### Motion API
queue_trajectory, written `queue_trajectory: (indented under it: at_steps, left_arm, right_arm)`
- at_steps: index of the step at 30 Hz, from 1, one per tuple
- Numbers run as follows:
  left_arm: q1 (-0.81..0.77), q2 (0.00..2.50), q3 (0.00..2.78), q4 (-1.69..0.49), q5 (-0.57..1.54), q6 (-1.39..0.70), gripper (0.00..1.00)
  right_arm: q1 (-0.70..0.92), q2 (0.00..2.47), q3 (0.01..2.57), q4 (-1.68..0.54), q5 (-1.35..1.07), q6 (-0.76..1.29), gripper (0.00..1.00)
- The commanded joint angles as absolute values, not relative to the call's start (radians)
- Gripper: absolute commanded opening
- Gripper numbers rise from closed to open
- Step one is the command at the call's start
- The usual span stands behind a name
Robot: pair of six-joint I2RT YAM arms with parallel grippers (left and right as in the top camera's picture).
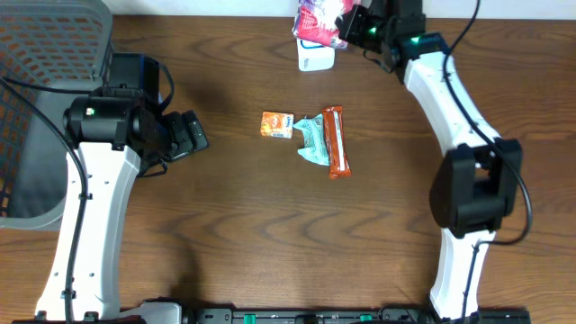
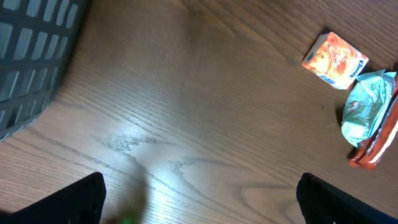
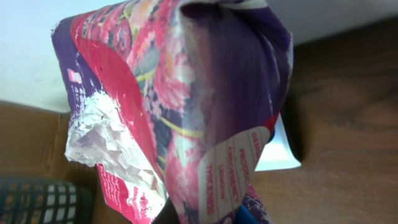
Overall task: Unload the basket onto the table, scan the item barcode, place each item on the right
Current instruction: 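Move the purple pack to the table's right back corner and release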
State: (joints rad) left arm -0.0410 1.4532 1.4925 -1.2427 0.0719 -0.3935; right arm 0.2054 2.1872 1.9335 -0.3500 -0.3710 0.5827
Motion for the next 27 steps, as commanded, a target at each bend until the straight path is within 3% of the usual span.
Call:
queue_trajectory:
  at_steps: [1,13,27]
  left_arm:
    - [-0.039,1.46,1.489,-1.245,0.062,-0.402,0.98]
    - [-0.039,1.46,1.489,-1.245,0.062,-0.402,0.98]
    - [-0.039,1.46,1.489,-1.245,0.062,-0.402,0.98]
  right_arm:
    - [0.209,2.261,1.942,-0.286,-0.42,0.703,0.01]
    - [0.097,2.16,1.942,-0.327,-0.427,0.672,0.01]
    - [-0.341,2.052,1.93,-0.776,-0.314,0.703,0.01]
